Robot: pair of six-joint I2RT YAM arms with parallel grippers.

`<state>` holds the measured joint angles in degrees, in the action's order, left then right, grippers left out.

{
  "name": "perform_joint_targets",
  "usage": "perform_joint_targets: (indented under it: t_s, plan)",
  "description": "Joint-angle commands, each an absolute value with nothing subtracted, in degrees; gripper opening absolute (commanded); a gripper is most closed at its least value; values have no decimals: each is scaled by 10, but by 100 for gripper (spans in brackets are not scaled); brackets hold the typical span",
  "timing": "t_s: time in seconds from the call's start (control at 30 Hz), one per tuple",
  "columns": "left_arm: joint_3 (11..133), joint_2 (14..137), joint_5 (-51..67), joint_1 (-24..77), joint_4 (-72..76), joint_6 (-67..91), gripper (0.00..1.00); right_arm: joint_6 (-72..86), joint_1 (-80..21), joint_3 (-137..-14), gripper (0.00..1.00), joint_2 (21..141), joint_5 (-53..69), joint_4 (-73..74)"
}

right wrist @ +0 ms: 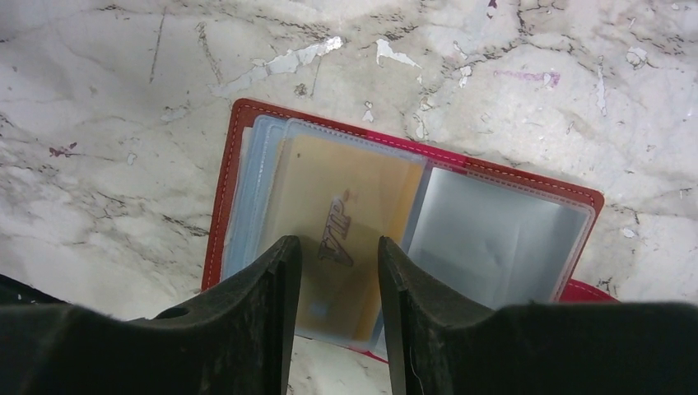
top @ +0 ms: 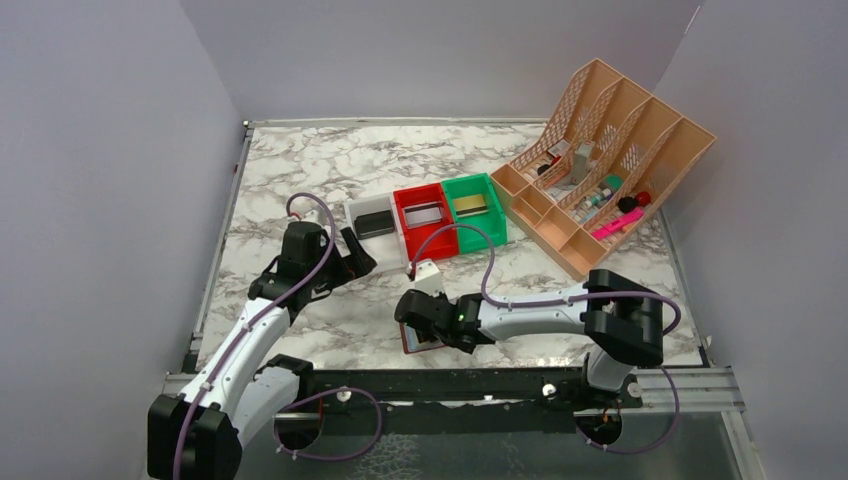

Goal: Take the credit cards out of the card holder

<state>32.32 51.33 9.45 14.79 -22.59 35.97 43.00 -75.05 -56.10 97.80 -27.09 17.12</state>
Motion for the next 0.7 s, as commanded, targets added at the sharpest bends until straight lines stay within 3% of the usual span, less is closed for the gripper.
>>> perform_joint_targets:
  t_s: [0.0,0.23,0.53,0.67]
  plan:
    - [317,508,106,155,-210,357,99,440,-753,-582,45,987,-306,209]
    - [317,509,106,162,-209,358,99,444,-753,-553,49,997,-287,170]
    - [316,509,106,172,-209,358,99,480,-750,-515,43,997,-258,130]
    - [316,509,105,175,-209,358,99,485,-749,-508,35,992,-265,131]
